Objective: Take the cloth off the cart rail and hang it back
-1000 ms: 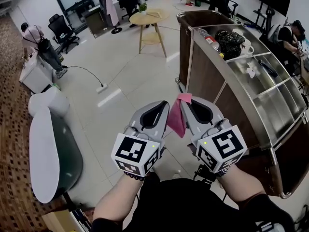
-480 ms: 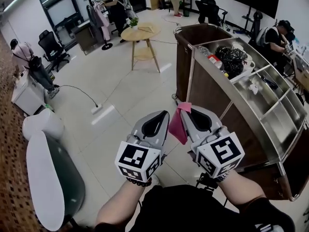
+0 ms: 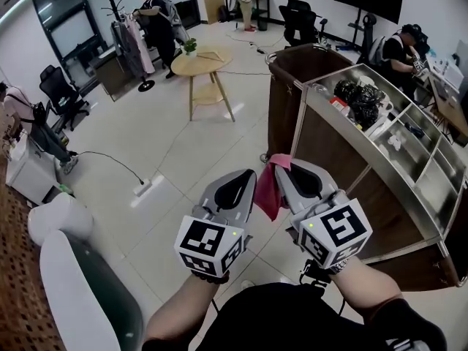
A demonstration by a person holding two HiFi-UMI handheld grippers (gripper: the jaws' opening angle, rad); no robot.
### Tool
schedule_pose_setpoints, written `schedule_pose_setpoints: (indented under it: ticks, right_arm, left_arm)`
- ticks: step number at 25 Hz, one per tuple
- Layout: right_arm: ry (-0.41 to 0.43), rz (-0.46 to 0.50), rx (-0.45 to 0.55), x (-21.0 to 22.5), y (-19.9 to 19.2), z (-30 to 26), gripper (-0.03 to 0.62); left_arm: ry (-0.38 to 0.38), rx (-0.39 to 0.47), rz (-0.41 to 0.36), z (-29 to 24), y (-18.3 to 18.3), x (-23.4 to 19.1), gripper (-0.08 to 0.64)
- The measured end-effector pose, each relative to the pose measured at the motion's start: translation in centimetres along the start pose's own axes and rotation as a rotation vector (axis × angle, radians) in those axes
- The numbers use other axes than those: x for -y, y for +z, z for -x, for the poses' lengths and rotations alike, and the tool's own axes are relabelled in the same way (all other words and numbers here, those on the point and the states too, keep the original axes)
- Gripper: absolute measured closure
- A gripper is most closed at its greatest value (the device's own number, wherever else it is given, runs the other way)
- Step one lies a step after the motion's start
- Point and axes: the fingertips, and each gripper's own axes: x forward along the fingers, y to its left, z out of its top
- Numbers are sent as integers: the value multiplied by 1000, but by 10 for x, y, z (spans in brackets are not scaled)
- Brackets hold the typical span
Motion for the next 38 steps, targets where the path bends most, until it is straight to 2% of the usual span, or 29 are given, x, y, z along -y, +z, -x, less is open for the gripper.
schedule_pose_setpoints:
  ticks: [9, 16, 27, 38]
  right_arm:
    - [-32, 24, 9, -17, 9, -58, 589]
    - [-37, 17, 9, -1, -6, -104, 589]
    - [-54, -14, 26, 71, -35, -204, 589]
    - [-75, -22, 30, 153, -56, -282, 589]
  left_arm:
    - [-37, 6, -5, 12, 6, -57, 557]
    - [-44, 6, 3, -11, -7, -100, 557]
    - [-63, -15, 9, -105, -32, -193, 557]
    - [-86, -28, 17, -202, -54, -258, 557]
